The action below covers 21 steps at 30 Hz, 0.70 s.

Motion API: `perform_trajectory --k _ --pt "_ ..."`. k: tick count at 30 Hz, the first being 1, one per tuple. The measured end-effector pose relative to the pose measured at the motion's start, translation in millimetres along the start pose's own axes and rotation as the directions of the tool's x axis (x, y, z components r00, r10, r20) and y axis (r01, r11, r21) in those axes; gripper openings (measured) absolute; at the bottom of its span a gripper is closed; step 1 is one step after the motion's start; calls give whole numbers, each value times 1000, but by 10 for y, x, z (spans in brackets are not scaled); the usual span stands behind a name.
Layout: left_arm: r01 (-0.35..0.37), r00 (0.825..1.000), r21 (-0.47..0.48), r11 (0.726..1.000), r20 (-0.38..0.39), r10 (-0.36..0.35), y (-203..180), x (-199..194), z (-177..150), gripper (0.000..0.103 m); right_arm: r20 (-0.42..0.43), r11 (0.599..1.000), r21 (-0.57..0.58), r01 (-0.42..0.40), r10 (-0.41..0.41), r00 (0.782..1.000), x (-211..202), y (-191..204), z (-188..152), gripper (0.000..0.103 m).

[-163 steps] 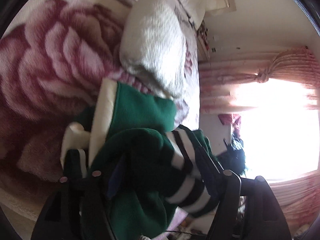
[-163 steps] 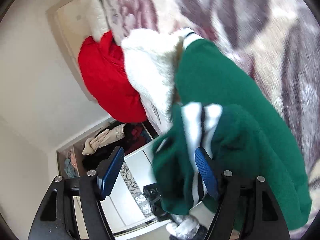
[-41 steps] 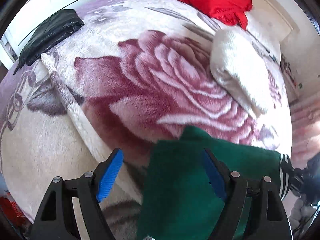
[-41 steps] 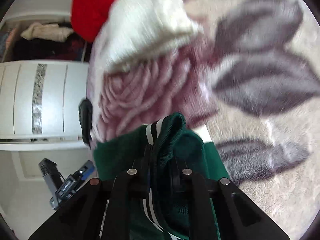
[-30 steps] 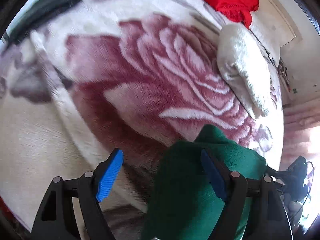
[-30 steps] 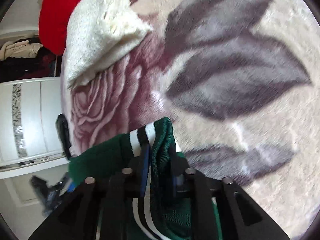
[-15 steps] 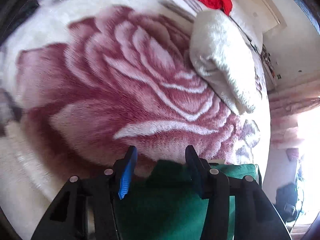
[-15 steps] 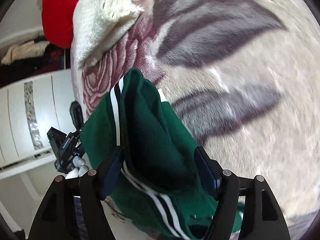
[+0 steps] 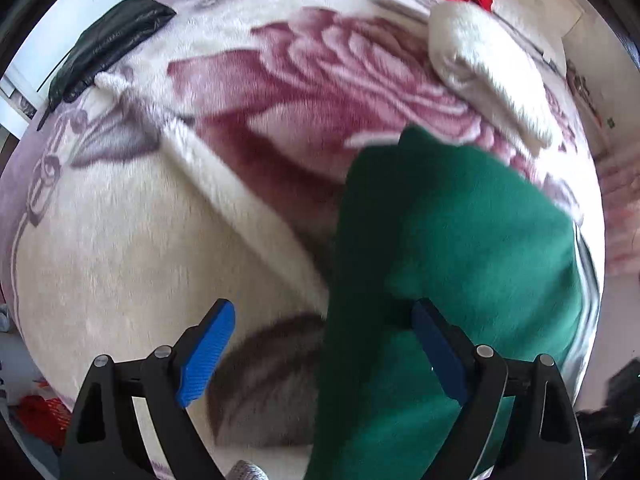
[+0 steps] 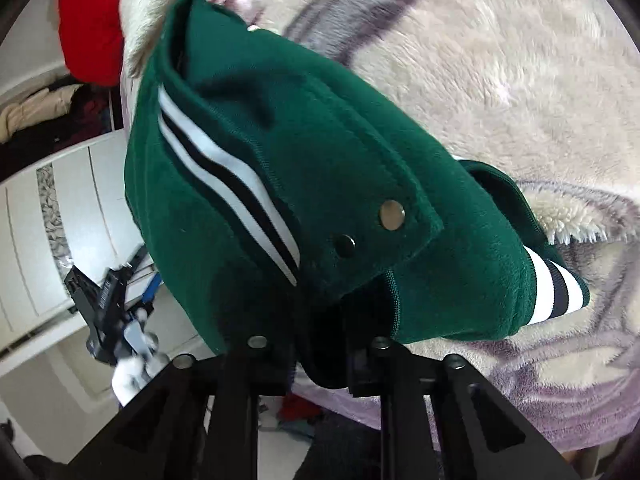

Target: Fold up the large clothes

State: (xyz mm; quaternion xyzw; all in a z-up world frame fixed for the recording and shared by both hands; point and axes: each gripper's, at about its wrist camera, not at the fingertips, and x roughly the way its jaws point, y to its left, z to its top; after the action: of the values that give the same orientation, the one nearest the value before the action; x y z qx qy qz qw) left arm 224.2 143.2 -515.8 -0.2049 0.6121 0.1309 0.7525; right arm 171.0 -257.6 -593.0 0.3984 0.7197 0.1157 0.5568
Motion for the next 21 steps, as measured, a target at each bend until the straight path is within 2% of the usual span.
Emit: perform_trajectory --k 3,5,8,10,12,13,14,16,18,20,21 --pt "20 1000 -2 1000 -6 -20 -51 59 -6 95 105 1000 -2 23 -22 994 -418 142 -138 6" --pt "40 999 6 999 -12 -40 -117 91 32 95 170 997 -17 77 -73 983 -642 229 -194 2" --pt "63 998 29 998 0 -63 -219 66 51 95 212 989 -35 145 -135 968 -783 210 -187 2" --pt "78 997 46 996 5 -78 -259 63 49 95 195 981 -31 194 -184 963 -700 76 -84 2" --pt "81 997 56 995 6 -82 -276 79 32 95 134 969 2 249 -247 960 -467 -189 58 2" --pt "67 998 59 996 8 -68 -279 83 25 95 114 965 41 258 -261 958 -318 -337 123 2" --pt "55 998 61 997 12 -56 -277 85 30 95 57 965 44 257 -259 964 -163 -404 179 2" --pt "58 998 39 998 23 -59 -217 32 29 95 11 963 16 270 -270 963 -124 -353 231 3" --pt "40 998 -8 999 50 -39 -116 -48 21 95 -32 966 0 257 -257 966 -261 -220 234 6" --pt "7 998 -57 998 62 -4 1 -110 11 95 -24 953 -32 303 -304 953 -486 -23 201 38" --pt "-10 997 -99 995 73 18 108 -158 -4 95 8 939 -68 337 -337 941 -618 139 182 61"
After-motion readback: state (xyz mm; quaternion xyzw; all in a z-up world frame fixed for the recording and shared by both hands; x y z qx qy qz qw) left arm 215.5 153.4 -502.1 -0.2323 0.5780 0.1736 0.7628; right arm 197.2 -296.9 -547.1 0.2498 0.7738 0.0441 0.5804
